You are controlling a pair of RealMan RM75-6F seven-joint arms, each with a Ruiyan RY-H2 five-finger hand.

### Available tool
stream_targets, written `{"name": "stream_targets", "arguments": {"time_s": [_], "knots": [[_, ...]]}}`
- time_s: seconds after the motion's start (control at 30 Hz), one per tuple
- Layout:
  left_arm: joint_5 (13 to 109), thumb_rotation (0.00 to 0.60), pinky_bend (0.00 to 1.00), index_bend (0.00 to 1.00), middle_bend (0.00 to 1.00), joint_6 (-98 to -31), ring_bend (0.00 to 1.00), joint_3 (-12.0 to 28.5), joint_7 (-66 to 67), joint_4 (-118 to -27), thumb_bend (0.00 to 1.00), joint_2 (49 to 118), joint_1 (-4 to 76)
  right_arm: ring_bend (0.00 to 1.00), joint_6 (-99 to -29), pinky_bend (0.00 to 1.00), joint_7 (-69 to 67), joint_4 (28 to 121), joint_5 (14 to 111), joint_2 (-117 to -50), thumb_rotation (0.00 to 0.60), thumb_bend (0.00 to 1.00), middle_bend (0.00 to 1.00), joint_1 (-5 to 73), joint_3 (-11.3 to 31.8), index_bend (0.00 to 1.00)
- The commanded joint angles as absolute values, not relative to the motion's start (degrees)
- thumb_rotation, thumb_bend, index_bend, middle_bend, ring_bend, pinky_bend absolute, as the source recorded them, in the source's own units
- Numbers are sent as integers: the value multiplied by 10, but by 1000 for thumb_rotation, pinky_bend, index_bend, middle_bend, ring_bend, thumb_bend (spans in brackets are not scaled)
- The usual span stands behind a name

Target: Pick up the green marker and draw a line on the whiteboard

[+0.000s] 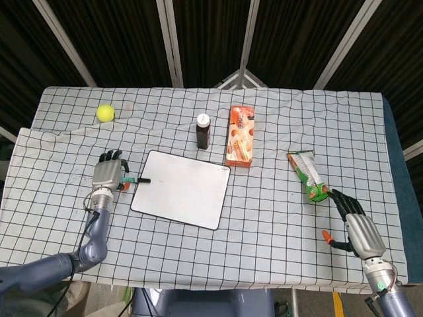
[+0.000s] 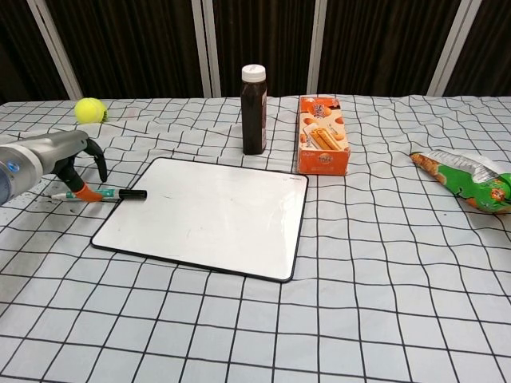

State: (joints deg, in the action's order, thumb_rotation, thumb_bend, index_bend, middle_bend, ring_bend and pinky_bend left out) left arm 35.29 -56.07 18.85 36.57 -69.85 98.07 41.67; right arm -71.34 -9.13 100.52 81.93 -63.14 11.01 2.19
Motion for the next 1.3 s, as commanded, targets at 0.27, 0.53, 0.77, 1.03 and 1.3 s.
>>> {"name": "stream_targets", "arguments": {"time_s": [0.27,0.53,0.77,1.03,1.3], "knots": [[333,600,5,551,113,-553,0,186,366,-675,483,1004,431,0,-714,0,-93,1005,819,-631,600,327,0,110,22,0],[374,600,32,684,188,-575,17,190,316,-682,567,1005,423,0,-714,0,-93,1006,818,-631,600,327,0,110,22,0],[441,600,54,690,196,-600,31,219,225,-730,562,990,416,0,-715,0,-93,1006,819,-631,600,327,0,110,22,0],[510,600,62,690,197,-576,34,257,52,-751,551,1010,417,0,-714,0,-96,1006,817,-631,600,327,0,110,23,0],[567,600,74,690,206,-553,34,265,-79,-707,550,1073,441,0,-709,0,-102,1004,813,-629,600,327,0,113,24,0]]}}
